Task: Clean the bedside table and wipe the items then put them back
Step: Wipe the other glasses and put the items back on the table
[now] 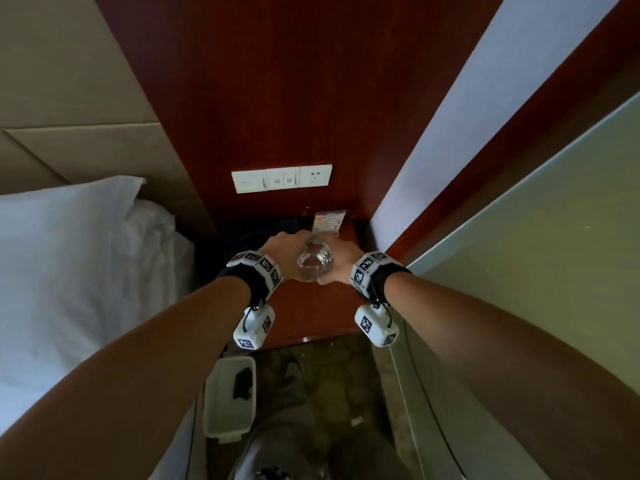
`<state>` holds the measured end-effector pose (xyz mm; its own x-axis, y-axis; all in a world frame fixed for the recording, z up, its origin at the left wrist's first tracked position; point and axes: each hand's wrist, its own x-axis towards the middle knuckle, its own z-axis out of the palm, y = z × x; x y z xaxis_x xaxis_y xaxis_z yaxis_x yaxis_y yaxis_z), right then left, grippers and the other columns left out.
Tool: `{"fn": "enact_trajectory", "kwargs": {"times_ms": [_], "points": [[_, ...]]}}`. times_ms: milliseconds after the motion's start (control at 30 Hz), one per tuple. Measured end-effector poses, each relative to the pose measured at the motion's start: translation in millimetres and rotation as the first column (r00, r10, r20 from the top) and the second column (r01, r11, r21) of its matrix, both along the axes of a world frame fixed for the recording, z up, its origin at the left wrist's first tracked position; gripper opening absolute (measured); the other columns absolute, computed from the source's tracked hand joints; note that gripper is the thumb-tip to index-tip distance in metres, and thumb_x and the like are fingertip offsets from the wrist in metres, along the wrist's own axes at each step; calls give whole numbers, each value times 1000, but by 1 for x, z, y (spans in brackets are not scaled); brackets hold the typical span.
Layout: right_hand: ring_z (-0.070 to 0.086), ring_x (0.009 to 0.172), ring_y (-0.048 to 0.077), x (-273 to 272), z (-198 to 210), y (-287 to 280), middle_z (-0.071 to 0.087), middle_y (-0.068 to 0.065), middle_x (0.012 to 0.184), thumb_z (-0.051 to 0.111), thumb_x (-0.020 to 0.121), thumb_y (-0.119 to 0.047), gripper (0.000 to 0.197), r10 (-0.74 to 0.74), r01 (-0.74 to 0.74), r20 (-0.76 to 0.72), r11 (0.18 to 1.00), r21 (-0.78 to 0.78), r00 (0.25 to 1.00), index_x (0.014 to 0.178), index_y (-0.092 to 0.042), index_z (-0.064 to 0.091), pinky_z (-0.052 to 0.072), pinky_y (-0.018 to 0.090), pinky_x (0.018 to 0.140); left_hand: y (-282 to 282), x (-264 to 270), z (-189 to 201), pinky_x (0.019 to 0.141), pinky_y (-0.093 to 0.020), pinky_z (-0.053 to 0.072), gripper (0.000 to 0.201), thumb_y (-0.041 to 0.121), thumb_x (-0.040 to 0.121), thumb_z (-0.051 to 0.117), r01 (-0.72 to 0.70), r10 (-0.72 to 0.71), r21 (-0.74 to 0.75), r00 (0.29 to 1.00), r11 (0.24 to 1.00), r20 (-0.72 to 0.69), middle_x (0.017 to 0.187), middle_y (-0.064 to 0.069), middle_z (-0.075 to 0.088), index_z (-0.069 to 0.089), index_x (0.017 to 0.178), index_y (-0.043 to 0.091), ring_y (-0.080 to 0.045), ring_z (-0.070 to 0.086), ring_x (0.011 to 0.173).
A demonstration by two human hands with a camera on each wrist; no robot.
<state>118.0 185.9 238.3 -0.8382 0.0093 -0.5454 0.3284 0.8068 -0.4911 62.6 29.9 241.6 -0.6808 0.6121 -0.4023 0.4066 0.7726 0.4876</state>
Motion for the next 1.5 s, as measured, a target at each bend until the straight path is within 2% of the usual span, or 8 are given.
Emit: {"fn": "enact_trajectory", "kwargs": {"times_ms": [200,367,533,733,933,1067,1333,1500], "points": [[65,102,20,-31,-46,13,64,-3,118,89,55,-30,91,-52,52,19,999,12,998,131,-35,38,55,38,89,21,-28,-49,81,-32,52,66,42,59,84,-24,24,18,1000,1000,2,103,8,55,49,114,30,-18,61,94],[63,103,21,-52,-99,35,63,-1,118,86,65,-19,83,-76,76,59,997,-5,995,134,-26,39,54,34,89,39,-51,-101,89,-39,52,66,35,64,82,14,-14,-19,999,1000,35,115,3,57,48,120,28,-20,60,100],[65,97,25,-70,-154,53,64,0,113,82,69,-20,75,-74,75,105,997,4,992,129,-30,38,57,39,85,59,-72,-150,77,-29,46,49,35,71,78,-1,6,-66,997,998,77,106,6,62,50,110,27,-19,63,93],[63,100,25,-99,-222,77,59,2,119,81,71,-16,80,-41,39,153,999,16,987,133,-35,33,56,38,85,86,-87,-207,93,-39,48,56,25,73,78,-97,112,-105,982,990,153,117,1,58,50,121,25,-23,60,103],[62,98,20,-123,-275,81,58,-2,119,82,67,-14,80,4,-6,172,1000,12,985,130,-34,37,49,28,72,95,-101,-250,96,-43,47,53,30,76,75,-138,164,-165,973,977,160,120,-1,57,50,123,25,-25,59,106],[58,109,22,-130,-296,86,54,-1,128,80,71,-11,78,-2,1,162,1000,7,987,133,-30,38,48,30,85,99,-110,-269,93,-41,48,47,30,79,72,-148,177,-195,974,969,142,117,0,59,52,121,23,-24,60,104],[60,107,21,-148,-318,87,56,0,124,74,74,-7,67,2,-11,146,998,57,989,129,-26,41,41,27,74,110,-122,-287,88,-42,50,47,33,83,69,-181,214,-214,967,960,140,118,-4,60,48,124,23,-29,62,102],[60,110,25,-154,-320,86,52,0,129,76,72,-10,68,4,-13,166,999,52,986,127,-29,39,45,29,79,112,-128,-289,88,-41,51,56,37,81,72,-191,228,-233,963,954,144,120,-3,59,46,129,23,-28,62,104]]}}
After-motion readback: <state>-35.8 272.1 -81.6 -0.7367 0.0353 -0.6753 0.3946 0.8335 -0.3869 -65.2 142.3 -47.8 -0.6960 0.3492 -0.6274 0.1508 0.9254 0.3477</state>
